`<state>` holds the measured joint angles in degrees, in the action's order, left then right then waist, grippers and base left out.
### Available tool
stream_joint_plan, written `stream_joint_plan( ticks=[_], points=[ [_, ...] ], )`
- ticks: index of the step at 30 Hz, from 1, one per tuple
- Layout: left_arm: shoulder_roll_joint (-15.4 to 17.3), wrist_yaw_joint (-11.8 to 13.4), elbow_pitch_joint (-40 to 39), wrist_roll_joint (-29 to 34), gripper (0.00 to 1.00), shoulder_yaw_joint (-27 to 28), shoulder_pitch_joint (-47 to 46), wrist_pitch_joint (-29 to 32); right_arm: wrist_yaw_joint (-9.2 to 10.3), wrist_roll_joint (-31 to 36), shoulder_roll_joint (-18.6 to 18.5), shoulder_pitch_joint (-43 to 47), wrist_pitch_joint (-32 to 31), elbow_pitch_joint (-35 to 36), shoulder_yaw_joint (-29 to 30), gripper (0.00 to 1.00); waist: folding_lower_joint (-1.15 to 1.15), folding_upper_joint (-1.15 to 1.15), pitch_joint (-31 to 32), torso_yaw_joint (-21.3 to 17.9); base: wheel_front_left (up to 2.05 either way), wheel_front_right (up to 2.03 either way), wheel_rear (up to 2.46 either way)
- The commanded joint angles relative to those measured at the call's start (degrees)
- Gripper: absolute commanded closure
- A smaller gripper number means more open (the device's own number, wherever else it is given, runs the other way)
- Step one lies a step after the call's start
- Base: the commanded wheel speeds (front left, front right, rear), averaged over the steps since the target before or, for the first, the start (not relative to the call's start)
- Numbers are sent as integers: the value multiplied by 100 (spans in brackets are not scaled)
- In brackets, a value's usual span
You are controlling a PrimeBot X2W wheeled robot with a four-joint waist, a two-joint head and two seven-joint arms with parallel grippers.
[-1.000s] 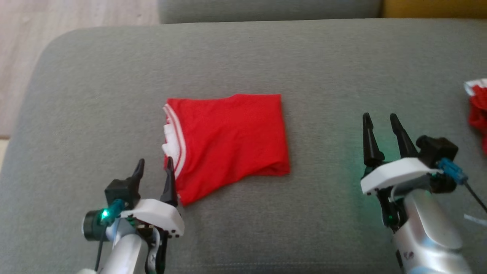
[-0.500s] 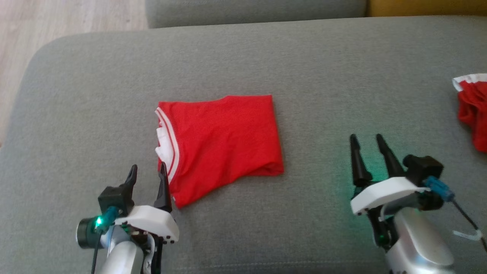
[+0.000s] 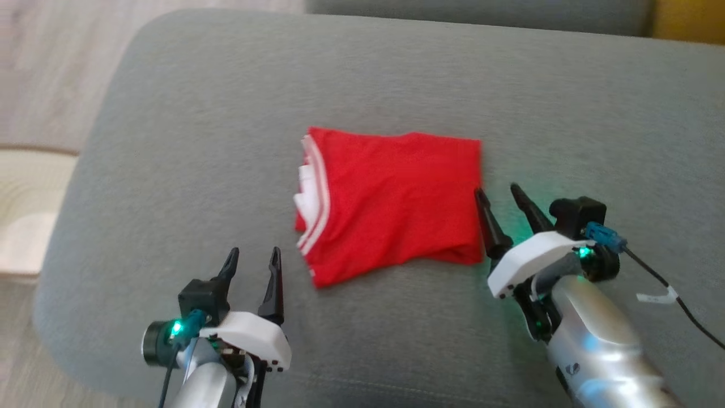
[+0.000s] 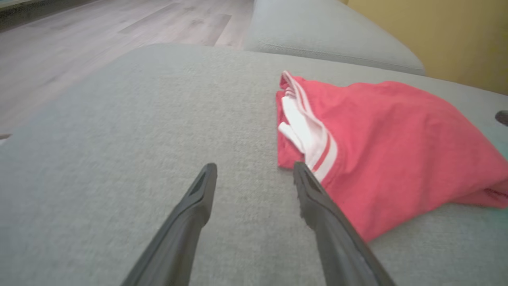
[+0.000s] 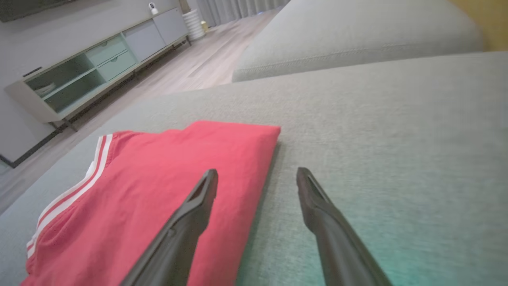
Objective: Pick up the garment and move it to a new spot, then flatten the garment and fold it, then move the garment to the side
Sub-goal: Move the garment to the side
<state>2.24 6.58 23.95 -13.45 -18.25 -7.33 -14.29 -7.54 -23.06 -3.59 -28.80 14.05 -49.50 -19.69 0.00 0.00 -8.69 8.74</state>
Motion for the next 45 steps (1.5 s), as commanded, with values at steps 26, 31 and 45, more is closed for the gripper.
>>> stream_joint_plan(
  ticks=[26,31,45],
  points=[
    [64,-7,-216,50,0,382,-376,-71,5,-516,71,-886,88,-1020,-580,100,0,0,-208,-2008,0,0,0],
    [64,-82,-163,164,0,434,-578,-71,5,-493,71,-861,93,-741,-522,100,0,0,-419,-2905,0,0,0],
    [64,-310,67,443,0,314,-912,-71,5,282,-262,-1573,95,-184,-198,100,0,0,-923,-3721,0,0,0]
  ],
)
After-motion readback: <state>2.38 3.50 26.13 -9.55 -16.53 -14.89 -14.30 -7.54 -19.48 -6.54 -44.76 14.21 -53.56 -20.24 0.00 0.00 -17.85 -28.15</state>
